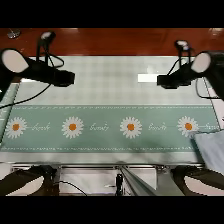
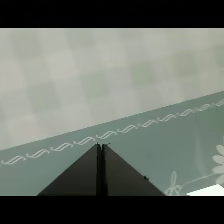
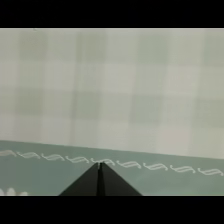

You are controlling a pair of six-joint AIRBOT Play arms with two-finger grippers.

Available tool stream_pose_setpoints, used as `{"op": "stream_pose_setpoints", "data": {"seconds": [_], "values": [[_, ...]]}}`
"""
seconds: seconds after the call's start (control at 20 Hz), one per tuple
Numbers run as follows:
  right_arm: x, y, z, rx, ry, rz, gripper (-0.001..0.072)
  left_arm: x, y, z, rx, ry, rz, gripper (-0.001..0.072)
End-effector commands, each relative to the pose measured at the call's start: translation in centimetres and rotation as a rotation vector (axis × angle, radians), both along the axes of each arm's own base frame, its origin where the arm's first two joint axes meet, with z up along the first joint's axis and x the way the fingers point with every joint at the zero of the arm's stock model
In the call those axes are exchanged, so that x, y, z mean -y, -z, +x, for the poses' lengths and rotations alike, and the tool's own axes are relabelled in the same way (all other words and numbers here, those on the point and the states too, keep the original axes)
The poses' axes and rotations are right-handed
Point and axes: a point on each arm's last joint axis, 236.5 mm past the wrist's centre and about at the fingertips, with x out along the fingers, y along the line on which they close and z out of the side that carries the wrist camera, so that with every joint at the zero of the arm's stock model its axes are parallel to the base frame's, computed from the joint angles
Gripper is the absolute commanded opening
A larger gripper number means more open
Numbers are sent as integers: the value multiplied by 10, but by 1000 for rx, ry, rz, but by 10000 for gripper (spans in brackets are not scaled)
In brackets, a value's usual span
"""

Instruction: Fold the shirts.

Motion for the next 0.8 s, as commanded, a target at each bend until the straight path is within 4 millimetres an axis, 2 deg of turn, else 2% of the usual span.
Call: {"op": "stream_pose_setpoints", "data": {"seconds": [0.0,0.1,0.75], "values": [[7,41,-17,-138,-49,-191,34,-30,51,-8,-104,-56,161,23],[5,37,-10,-103,-51,-183,34,-29,52,-8,-107,-57,158,23],[4,36,-10,-102,-48,-177,34,-29,53,-8,-105,-58,158,23]]}}
